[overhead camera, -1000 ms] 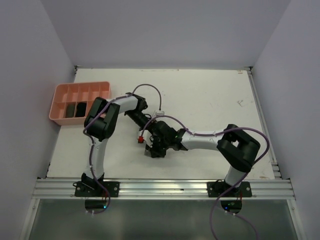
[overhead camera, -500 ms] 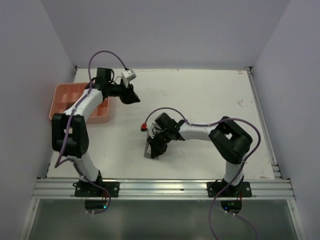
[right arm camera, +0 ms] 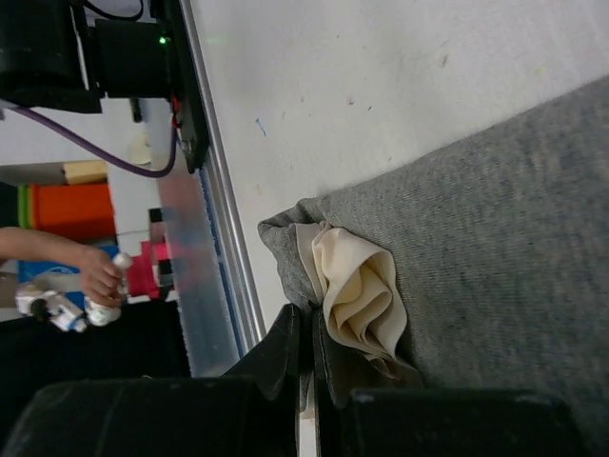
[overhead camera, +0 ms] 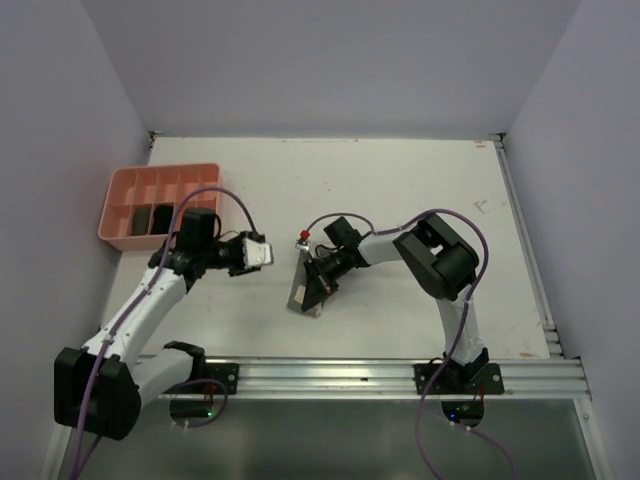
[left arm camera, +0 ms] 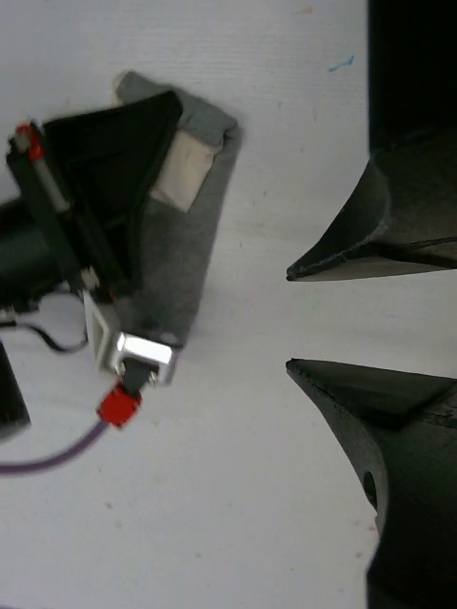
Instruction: Roll the underwear
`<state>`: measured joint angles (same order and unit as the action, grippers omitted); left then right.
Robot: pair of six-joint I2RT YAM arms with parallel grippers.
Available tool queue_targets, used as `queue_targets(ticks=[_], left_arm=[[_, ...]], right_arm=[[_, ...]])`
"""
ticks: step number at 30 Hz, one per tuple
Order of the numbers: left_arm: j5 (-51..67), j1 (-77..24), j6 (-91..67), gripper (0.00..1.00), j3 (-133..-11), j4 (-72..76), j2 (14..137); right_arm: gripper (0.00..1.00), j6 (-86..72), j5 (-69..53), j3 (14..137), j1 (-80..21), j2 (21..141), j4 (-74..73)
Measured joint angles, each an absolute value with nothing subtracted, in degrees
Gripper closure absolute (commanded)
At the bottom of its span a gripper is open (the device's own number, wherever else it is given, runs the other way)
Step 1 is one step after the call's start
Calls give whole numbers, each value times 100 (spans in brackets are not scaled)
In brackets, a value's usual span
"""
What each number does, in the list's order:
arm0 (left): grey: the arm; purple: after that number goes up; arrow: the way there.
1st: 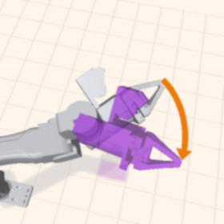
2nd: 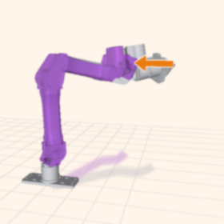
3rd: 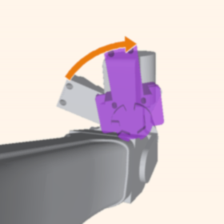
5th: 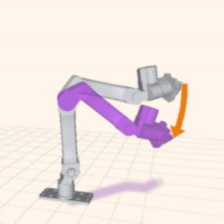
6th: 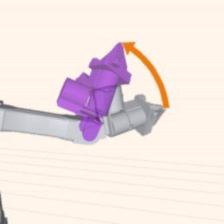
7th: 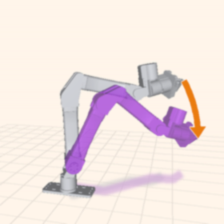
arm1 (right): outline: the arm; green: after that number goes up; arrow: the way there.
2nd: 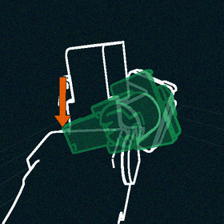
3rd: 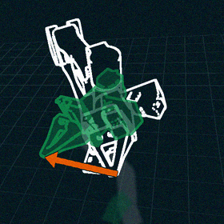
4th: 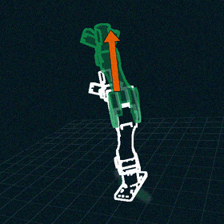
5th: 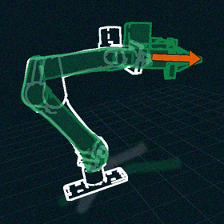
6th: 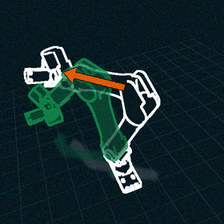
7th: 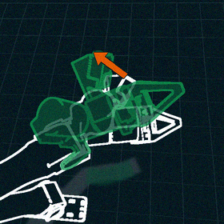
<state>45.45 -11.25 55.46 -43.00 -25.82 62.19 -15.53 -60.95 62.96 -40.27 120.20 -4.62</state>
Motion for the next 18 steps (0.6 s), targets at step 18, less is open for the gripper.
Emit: queue_targets(ticks=[18], left_arm=[[3671, -3680, 7334, 59, -2770, -1981, 6416]], right_arm=[[100, -2237, -6696, 6578, -3892, 12529, -436]])
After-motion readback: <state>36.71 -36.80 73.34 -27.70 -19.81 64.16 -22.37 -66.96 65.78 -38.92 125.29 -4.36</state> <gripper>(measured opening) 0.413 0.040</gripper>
